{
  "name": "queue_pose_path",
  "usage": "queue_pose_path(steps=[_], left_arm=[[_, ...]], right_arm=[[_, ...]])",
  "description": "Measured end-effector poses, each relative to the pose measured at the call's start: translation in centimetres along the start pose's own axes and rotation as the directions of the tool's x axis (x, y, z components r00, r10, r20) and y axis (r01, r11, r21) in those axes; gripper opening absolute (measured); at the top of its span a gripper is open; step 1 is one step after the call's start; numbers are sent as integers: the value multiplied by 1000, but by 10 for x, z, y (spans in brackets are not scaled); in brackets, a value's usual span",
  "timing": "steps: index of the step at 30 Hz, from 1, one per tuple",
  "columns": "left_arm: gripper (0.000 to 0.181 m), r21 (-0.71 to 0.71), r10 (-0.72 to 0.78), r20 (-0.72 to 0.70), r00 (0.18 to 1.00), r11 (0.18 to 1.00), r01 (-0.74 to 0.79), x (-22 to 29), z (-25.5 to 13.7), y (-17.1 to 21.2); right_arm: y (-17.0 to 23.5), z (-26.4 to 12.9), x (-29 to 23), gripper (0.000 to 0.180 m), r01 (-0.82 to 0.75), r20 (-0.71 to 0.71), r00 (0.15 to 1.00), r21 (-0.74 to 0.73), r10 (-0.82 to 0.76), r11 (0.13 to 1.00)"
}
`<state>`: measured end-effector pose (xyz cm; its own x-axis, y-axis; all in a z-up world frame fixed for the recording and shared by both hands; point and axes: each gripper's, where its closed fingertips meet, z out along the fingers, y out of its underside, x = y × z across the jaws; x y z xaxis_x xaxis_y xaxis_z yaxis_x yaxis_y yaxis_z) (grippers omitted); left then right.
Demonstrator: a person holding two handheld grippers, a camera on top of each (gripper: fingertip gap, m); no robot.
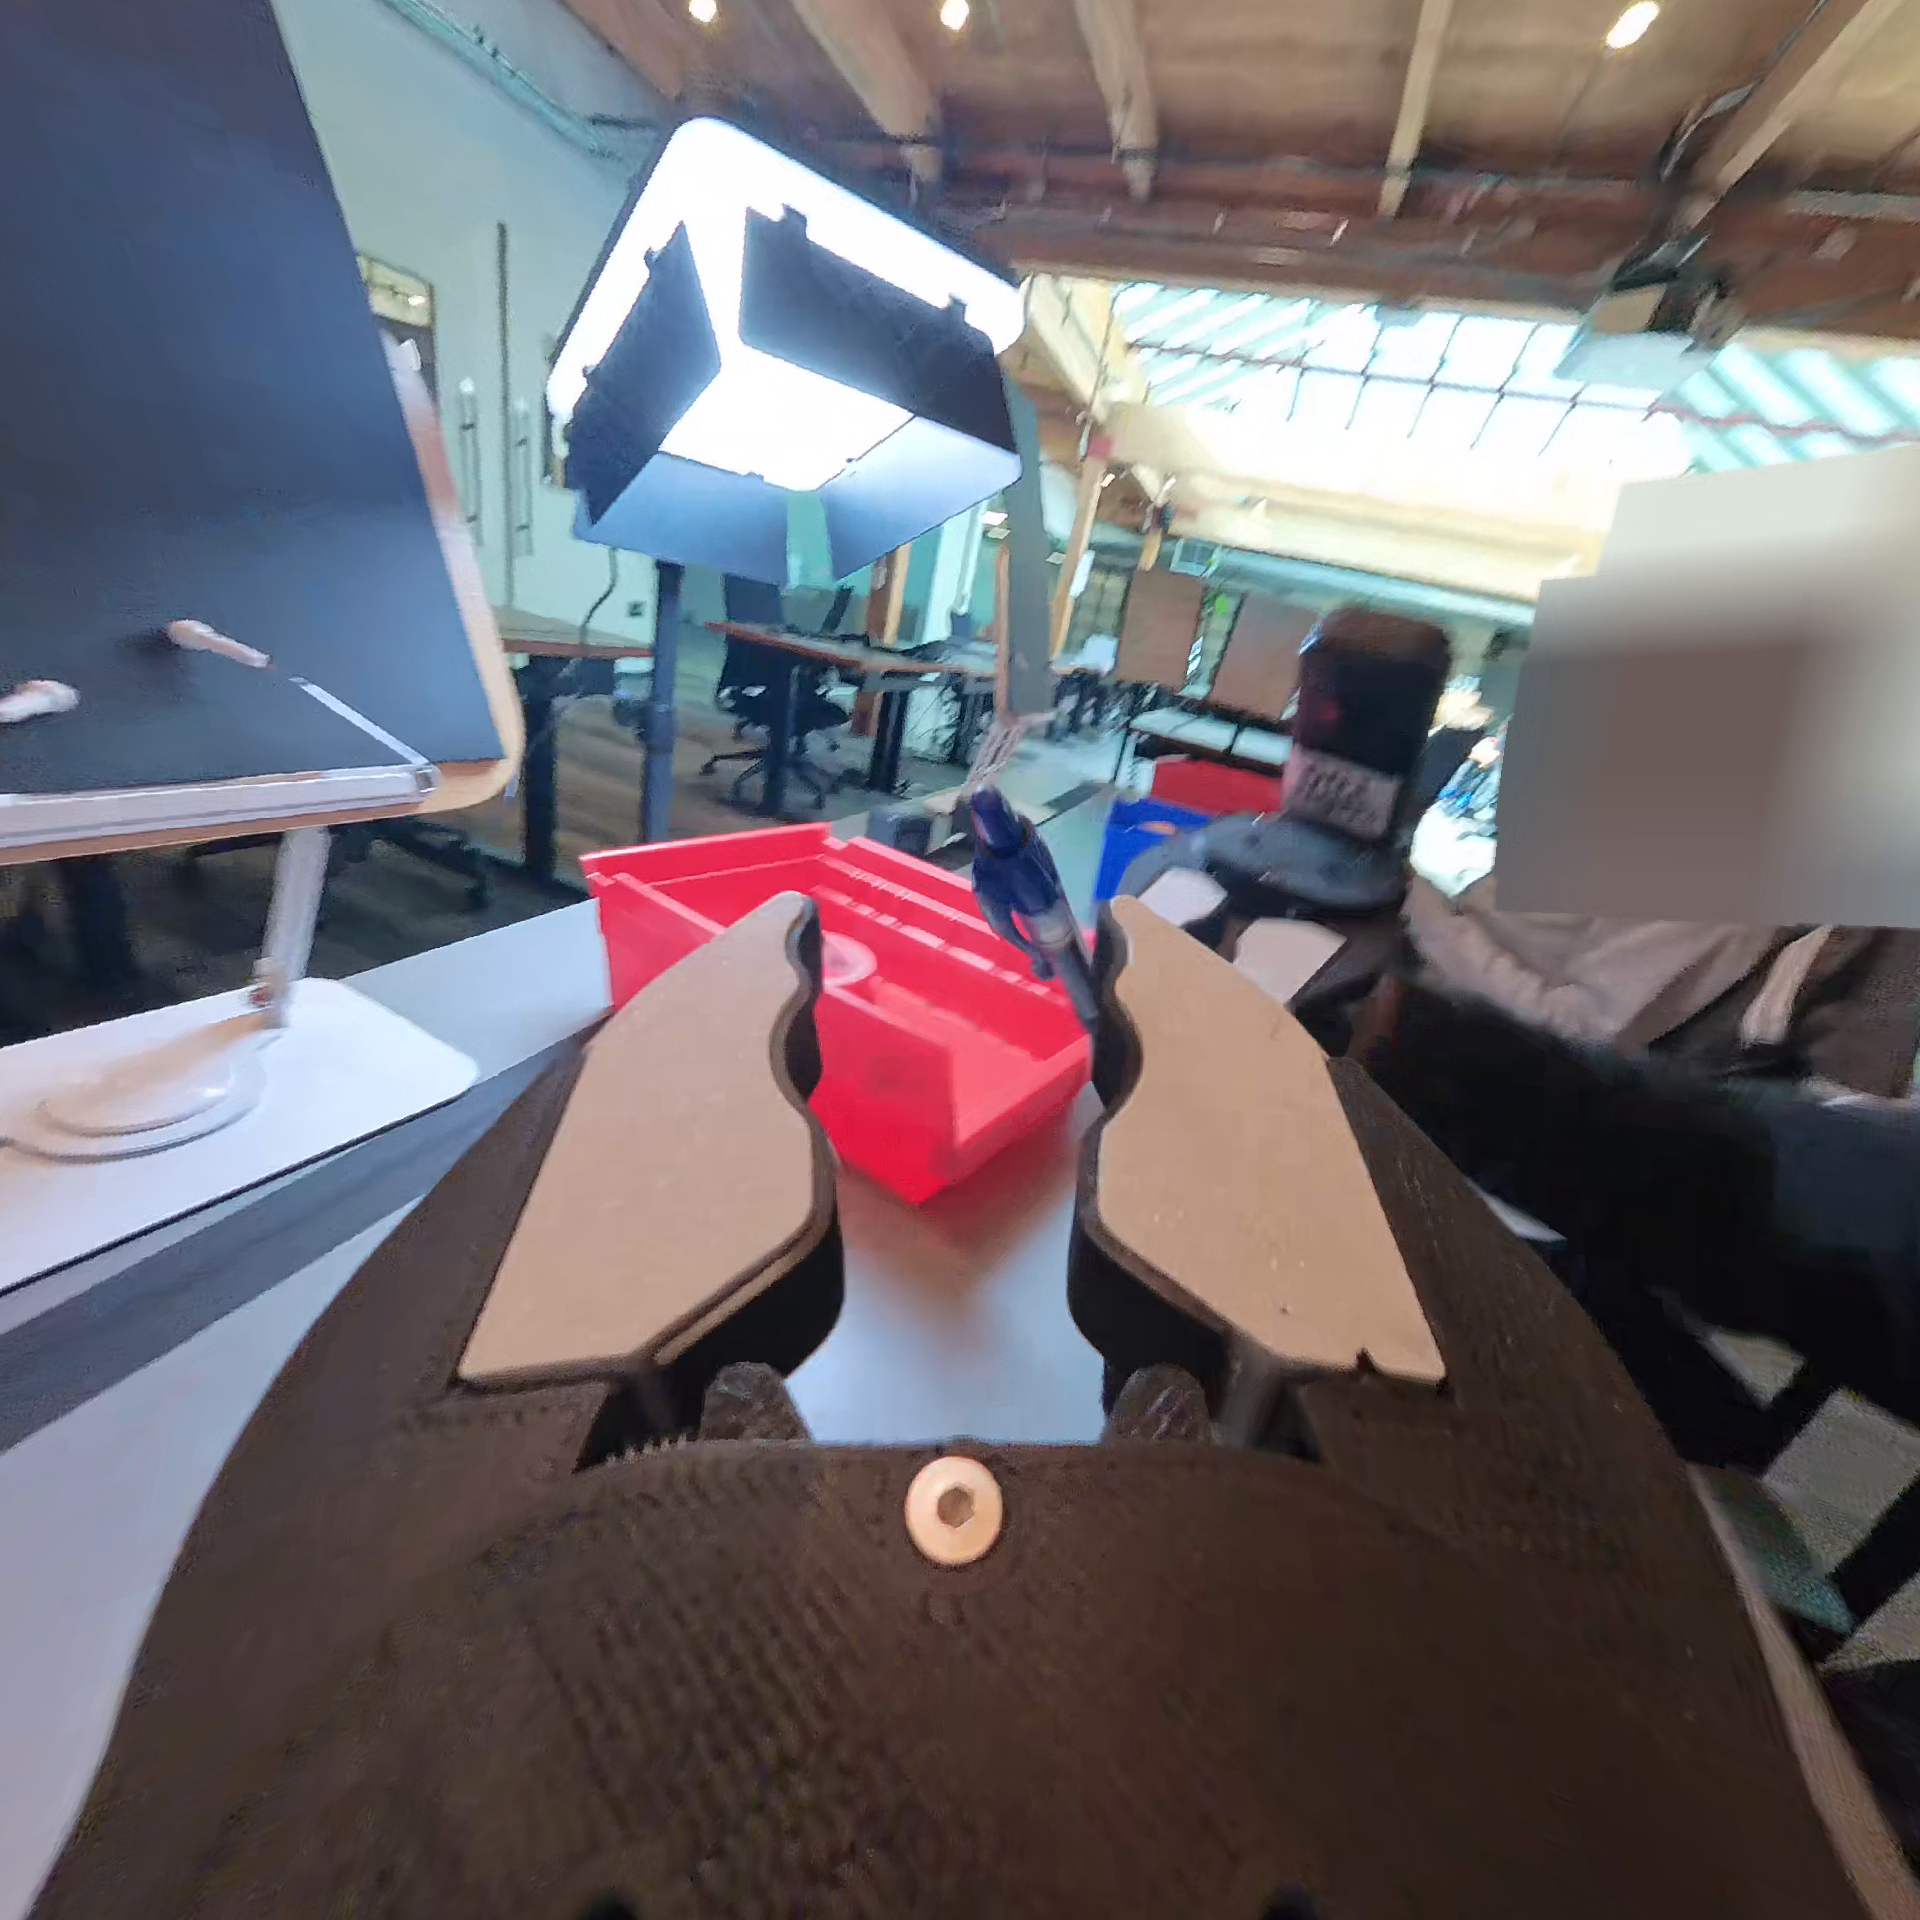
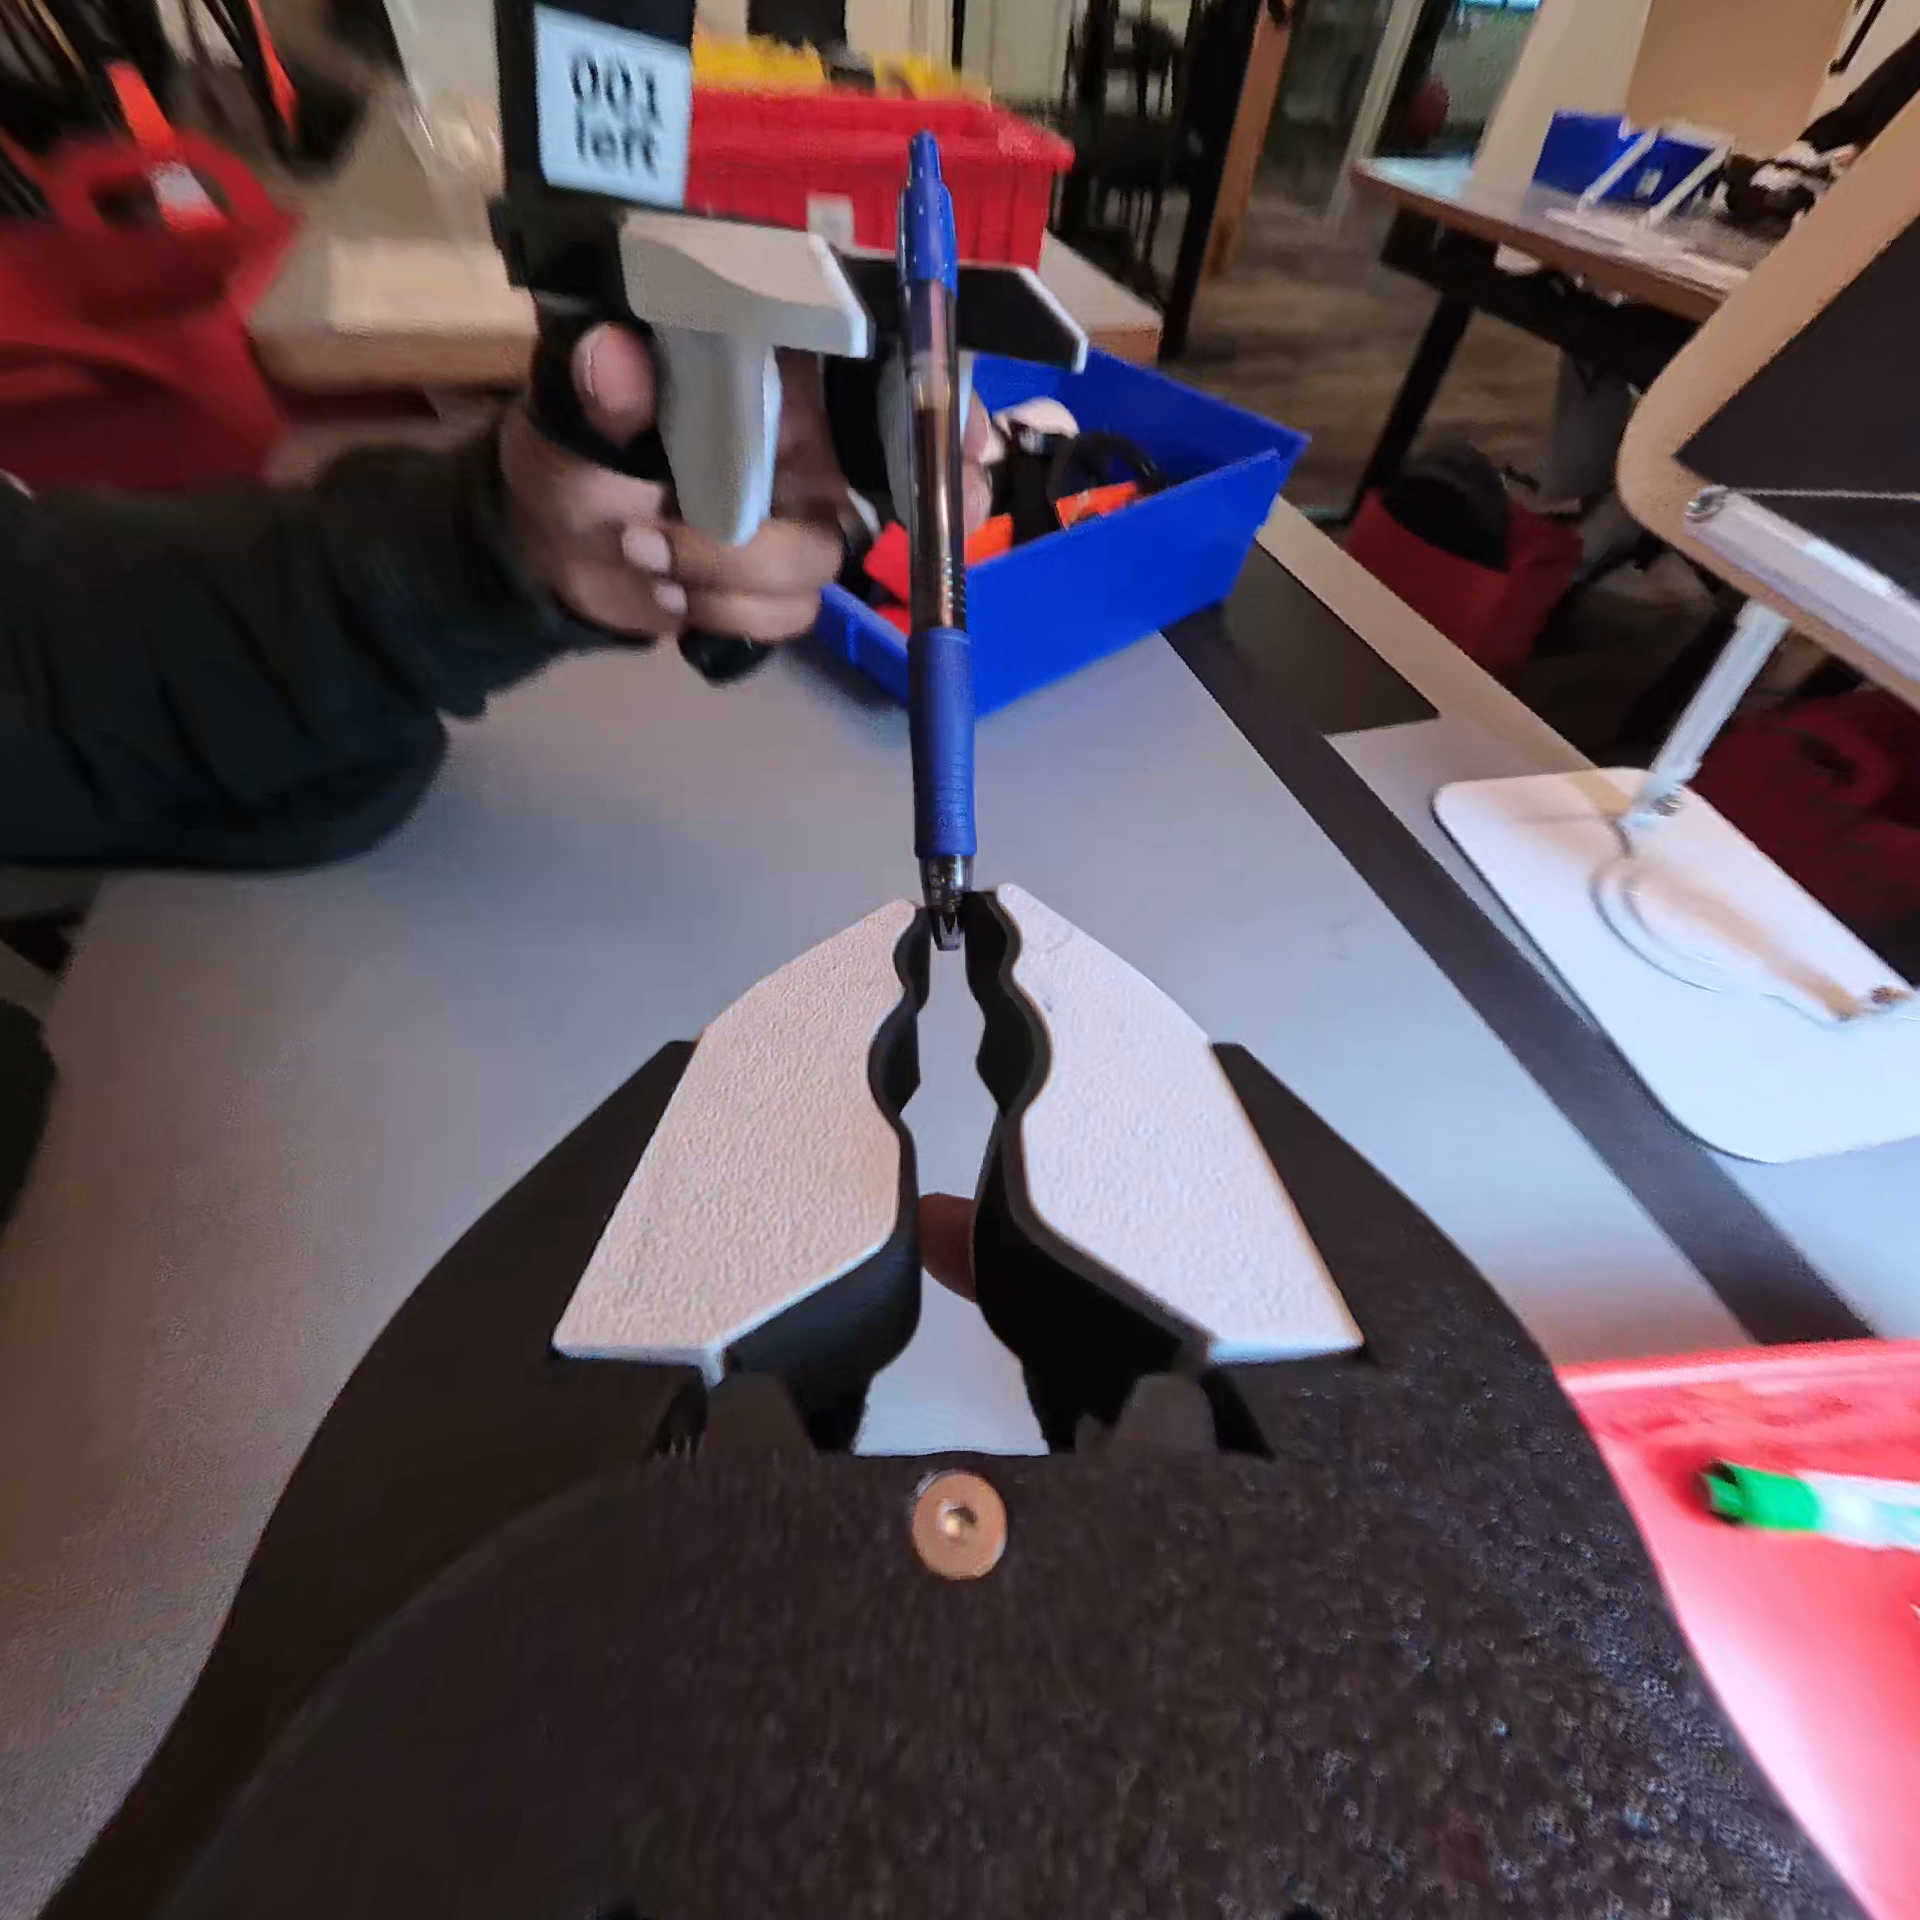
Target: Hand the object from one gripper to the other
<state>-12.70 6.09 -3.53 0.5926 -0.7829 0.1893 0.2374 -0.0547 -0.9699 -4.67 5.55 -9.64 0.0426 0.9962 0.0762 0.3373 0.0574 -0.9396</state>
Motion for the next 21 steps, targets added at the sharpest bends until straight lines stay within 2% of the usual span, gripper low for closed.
queue_pose_path(steps=[5,11,13,18,21], left_arm=[[58,-158,133,74,988,980,-120,-20,-10,10],[55,-387,380,105,919,867,-314,-20,-6,36],[54,-471,440,100,892,811,-347,-19,-3,49],[50,-654,582,39,812,629,-419,-16,3,87],[47,-714,552,0,834,584,-386,-12,7,113]], right_arm=[[4,-20,24,7,133,-38,988,-258,-147,957],[20,-29,47,7,227,-57,955,-494,-292,839],[25,-31,56,7,276,-54,927,-575,-372,770],[32,-40,76,7,402,6,793,-755,-609,518],[34,-42,83,7,435,58,724,-812,-687,390]])
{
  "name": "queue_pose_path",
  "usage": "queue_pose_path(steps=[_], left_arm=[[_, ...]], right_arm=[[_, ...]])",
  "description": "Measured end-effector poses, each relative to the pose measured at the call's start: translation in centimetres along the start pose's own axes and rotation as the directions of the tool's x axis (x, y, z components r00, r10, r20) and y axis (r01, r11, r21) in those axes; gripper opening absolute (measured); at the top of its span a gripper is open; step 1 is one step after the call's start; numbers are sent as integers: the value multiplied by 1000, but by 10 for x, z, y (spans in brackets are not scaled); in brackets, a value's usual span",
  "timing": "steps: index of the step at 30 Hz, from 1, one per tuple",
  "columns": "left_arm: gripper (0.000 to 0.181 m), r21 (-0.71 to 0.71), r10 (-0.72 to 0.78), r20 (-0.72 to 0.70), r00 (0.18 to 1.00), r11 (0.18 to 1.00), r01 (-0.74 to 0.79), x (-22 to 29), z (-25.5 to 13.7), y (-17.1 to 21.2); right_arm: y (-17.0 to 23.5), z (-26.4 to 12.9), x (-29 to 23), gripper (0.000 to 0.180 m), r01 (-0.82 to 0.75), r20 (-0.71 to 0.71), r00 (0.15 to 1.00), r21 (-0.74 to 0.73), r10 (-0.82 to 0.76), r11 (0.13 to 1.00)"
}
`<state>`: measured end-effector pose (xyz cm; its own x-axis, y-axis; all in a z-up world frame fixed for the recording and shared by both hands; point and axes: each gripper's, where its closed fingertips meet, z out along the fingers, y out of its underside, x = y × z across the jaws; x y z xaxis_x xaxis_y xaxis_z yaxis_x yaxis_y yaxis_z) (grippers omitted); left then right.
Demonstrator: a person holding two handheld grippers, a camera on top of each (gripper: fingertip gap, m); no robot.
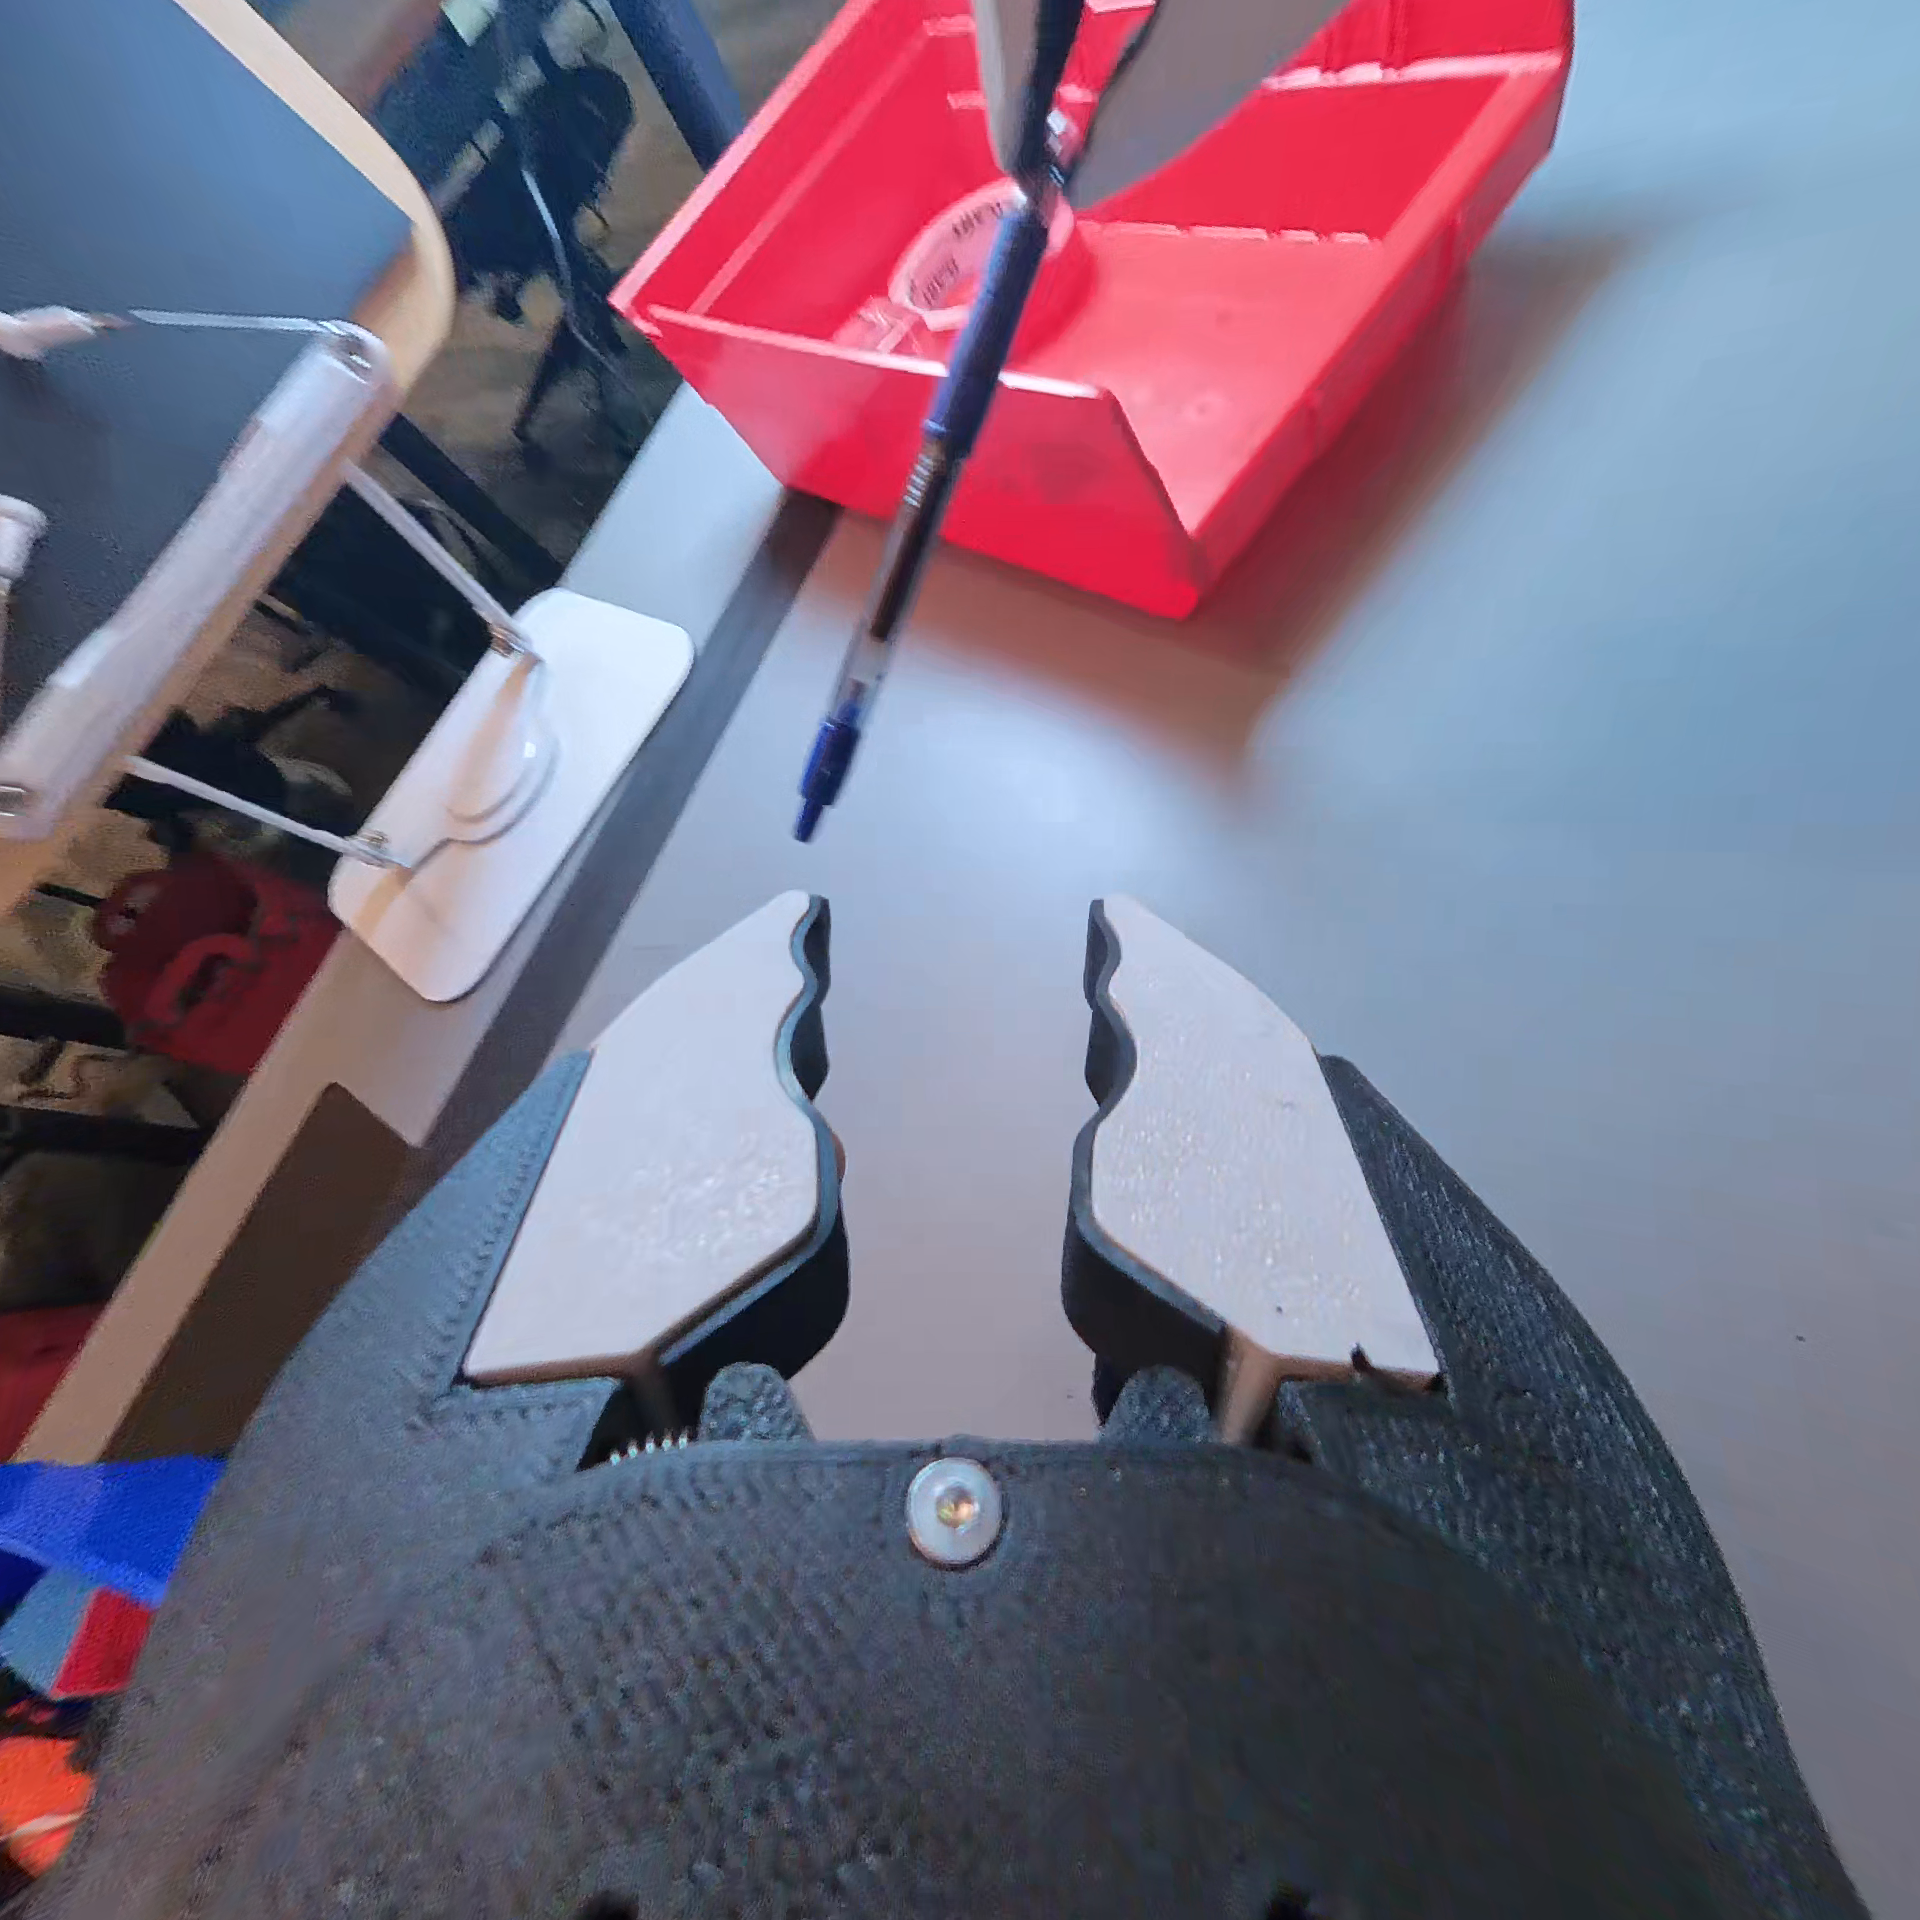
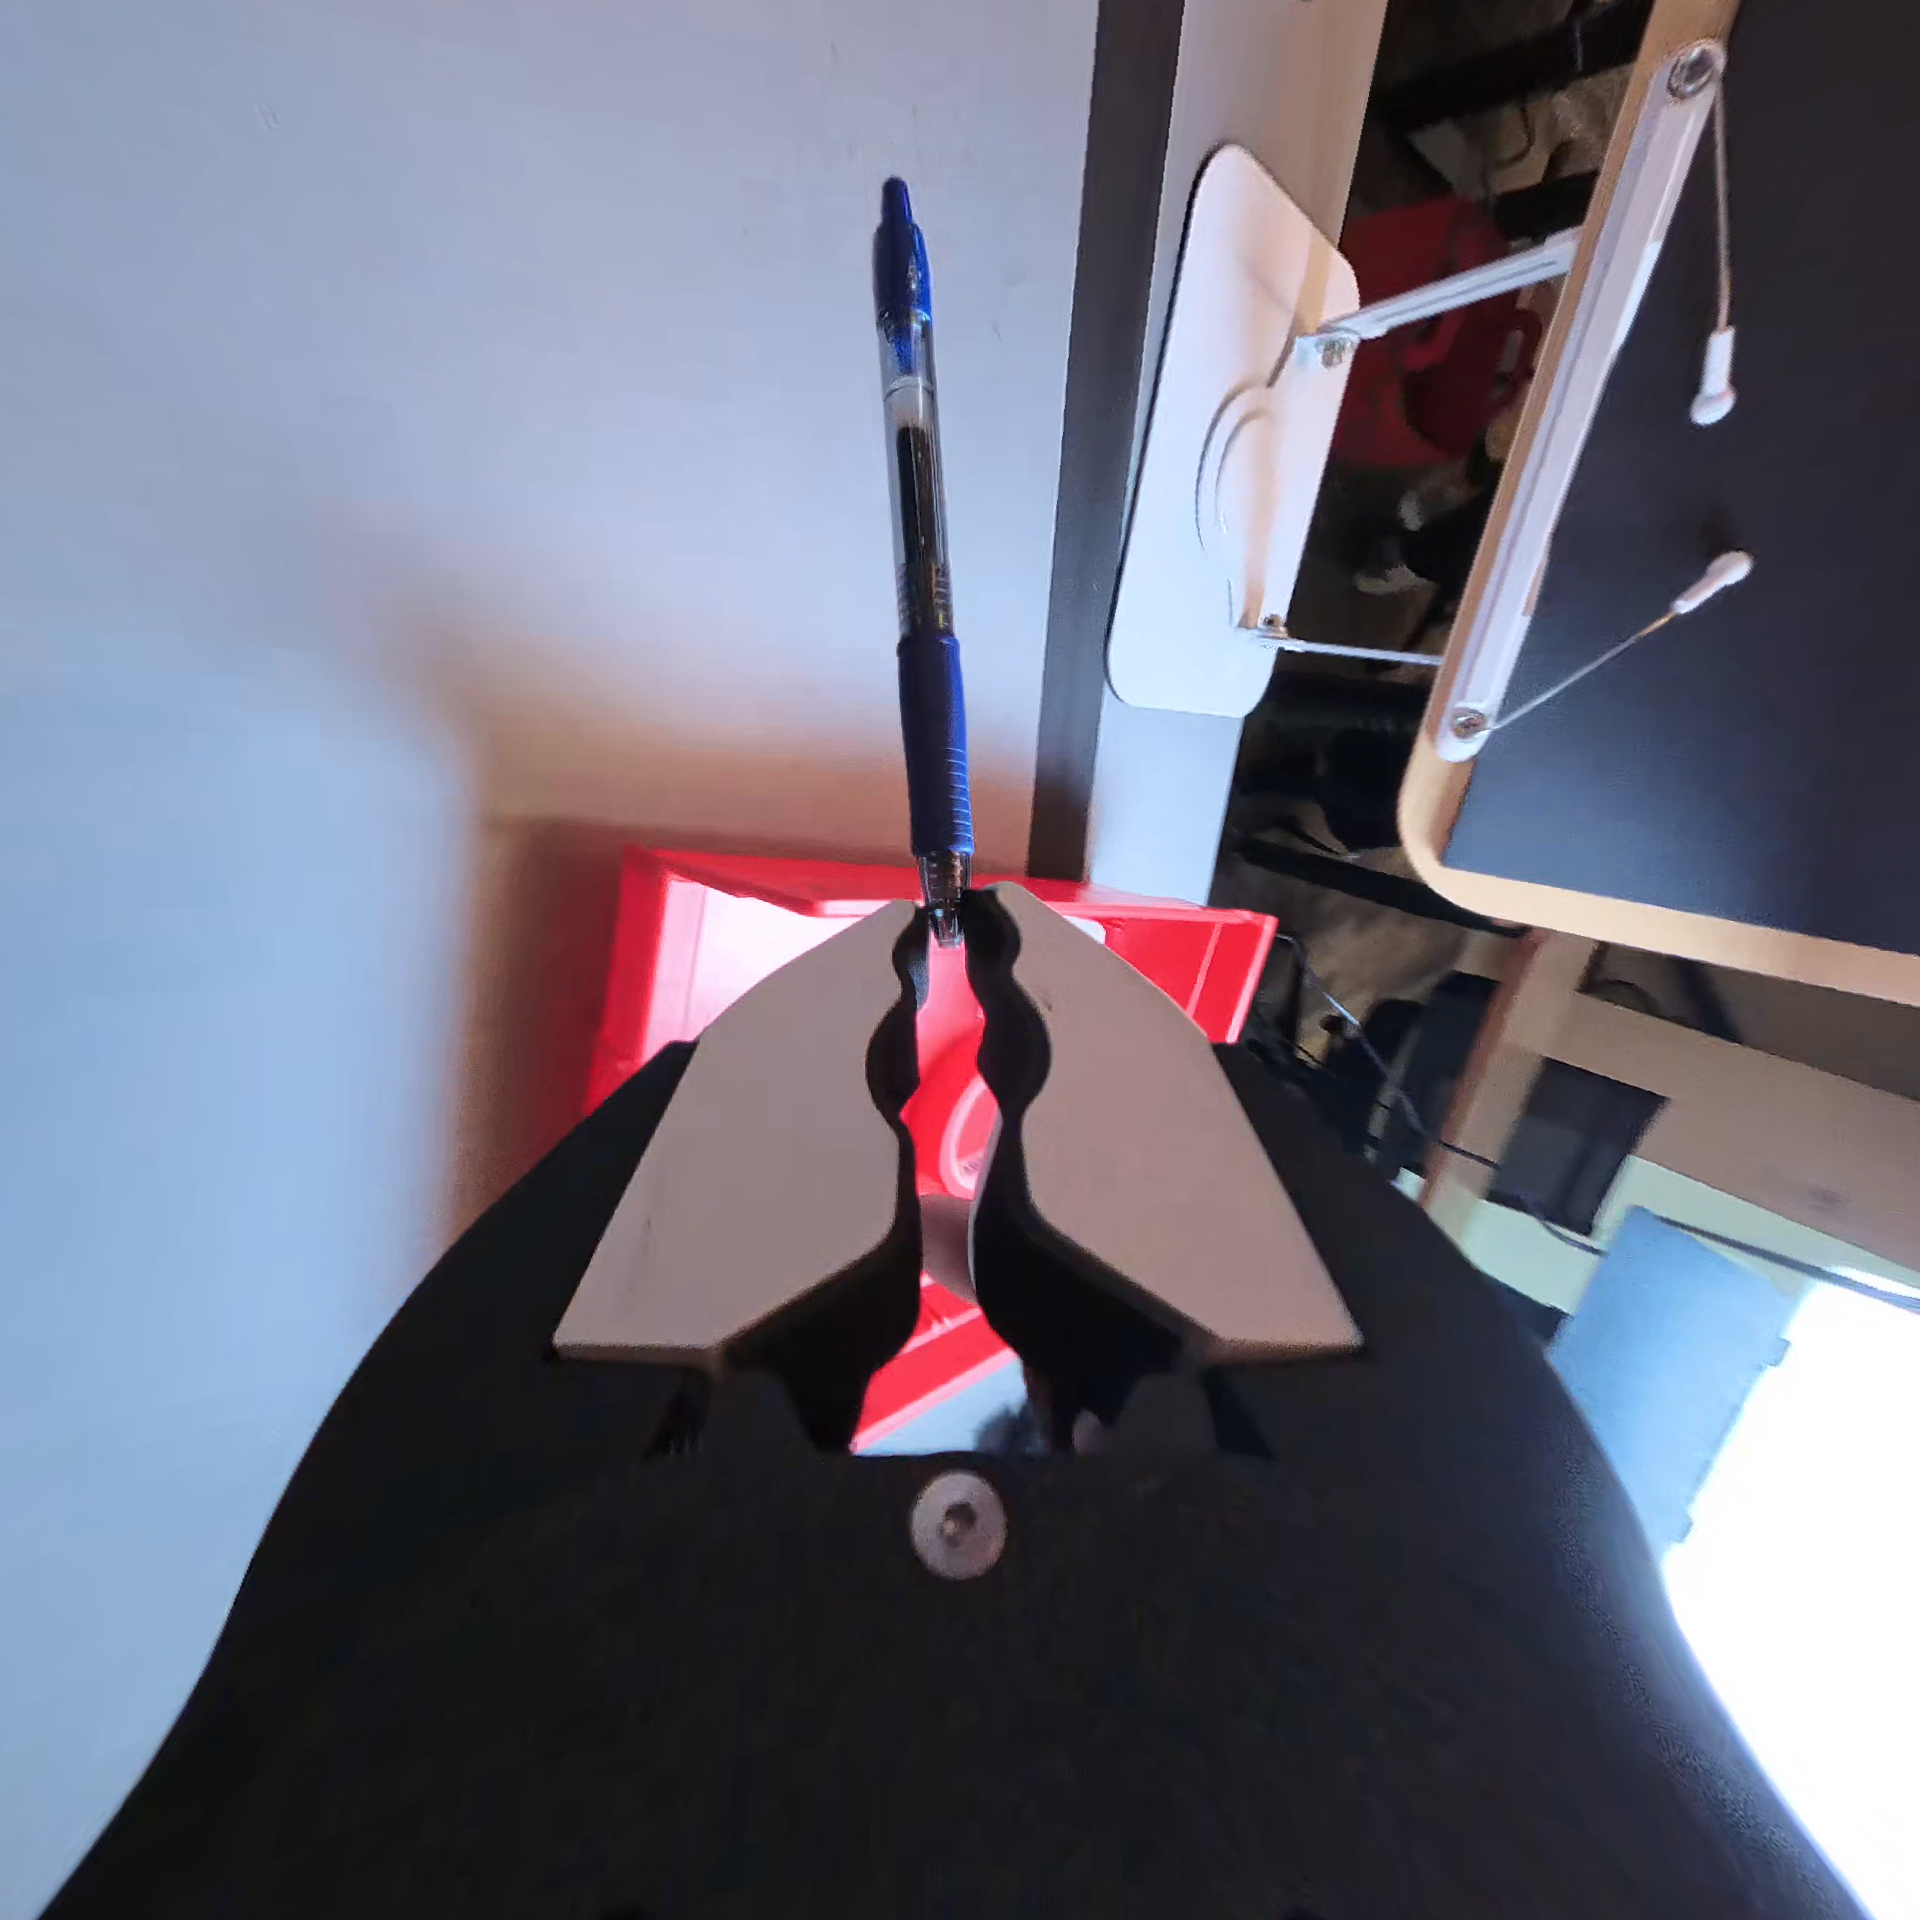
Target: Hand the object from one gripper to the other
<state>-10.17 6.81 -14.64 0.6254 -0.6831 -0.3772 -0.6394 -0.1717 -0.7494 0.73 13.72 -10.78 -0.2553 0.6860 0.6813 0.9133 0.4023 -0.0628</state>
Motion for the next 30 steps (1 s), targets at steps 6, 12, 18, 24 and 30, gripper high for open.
queue_pose_path(steps=[6,12,18,24,30], left_arm=[[44,-44,-86,-65,994,996,83,20,25,12],[43,-46,-106,31,994,993,107,8,29,14],[47,-50,-85,24,996,995,86,-5,23,22],[39,-12,-86,-18,996,996,86,-11,25,28],[26,26,-65,-48,997,997,66,-10,23,26]], right_arm=[[-4,5,3,7,40,-22,999,-27,-41,999],[-16,3,-1,7,87,-37,996,9,-87,996],[-27,-2,-3,7,216,-112,971,29,-211,976],[-37,-9,-6,7,305,-190,940,100,-283,947],[-36,-13,-5,7,418,-303,877,95,-374,903]])
